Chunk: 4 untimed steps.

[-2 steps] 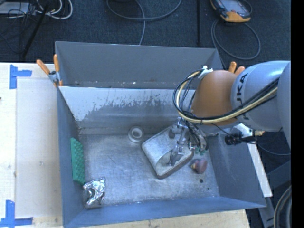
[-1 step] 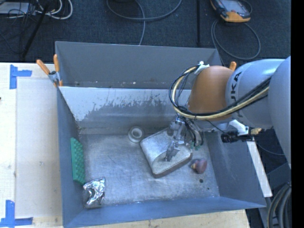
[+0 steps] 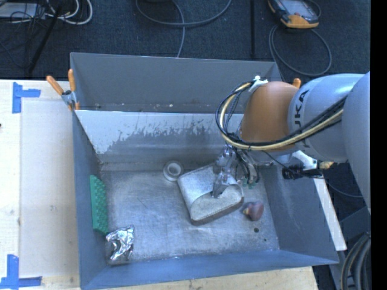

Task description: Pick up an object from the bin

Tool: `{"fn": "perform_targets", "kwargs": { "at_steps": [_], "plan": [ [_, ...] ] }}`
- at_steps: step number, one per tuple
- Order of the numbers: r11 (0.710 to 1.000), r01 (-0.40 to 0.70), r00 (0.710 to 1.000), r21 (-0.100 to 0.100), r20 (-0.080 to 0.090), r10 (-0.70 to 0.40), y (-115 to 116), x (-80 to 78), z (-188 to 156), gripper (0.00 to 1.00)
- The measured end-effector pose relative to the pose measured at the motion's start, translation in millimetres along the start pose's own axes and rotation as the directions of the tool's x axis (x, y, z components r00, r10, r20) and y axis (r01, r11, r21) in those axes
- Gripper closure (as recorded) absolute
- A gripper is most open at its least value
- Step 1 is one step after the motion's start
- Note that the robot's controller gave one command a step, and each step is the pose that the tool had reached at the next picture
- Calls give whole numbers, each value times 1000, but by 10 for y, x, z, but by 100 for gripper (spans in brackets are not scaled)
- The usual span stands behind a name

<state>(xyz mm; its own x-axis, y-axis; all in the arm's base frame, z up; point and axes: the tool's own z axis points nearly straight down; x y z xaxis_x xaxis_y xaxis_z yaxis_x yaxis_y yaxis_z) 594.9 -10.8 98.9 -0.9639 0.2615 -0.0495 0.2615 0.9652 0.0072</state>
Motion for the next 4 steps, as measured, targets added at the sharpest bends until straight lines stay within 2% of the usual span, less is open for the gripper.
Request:
{"fn": "perform_targets", "kwargs": {
  "at_steps": [1, 2, 3, 4],
  "plan": [
    [1000, 4, 999, 8, -53, -4, -4, 140, -219, 100],
    [1000, 4, 999, 8, -53, -4, -4, 140, -219, 100],
    [1000, 11, 999, 4, -39, -11, 146, -82, -1487, 100],
    [999, 45, 997, 7, -58, -44, 106, 8, -438, 100]
  ]
}}
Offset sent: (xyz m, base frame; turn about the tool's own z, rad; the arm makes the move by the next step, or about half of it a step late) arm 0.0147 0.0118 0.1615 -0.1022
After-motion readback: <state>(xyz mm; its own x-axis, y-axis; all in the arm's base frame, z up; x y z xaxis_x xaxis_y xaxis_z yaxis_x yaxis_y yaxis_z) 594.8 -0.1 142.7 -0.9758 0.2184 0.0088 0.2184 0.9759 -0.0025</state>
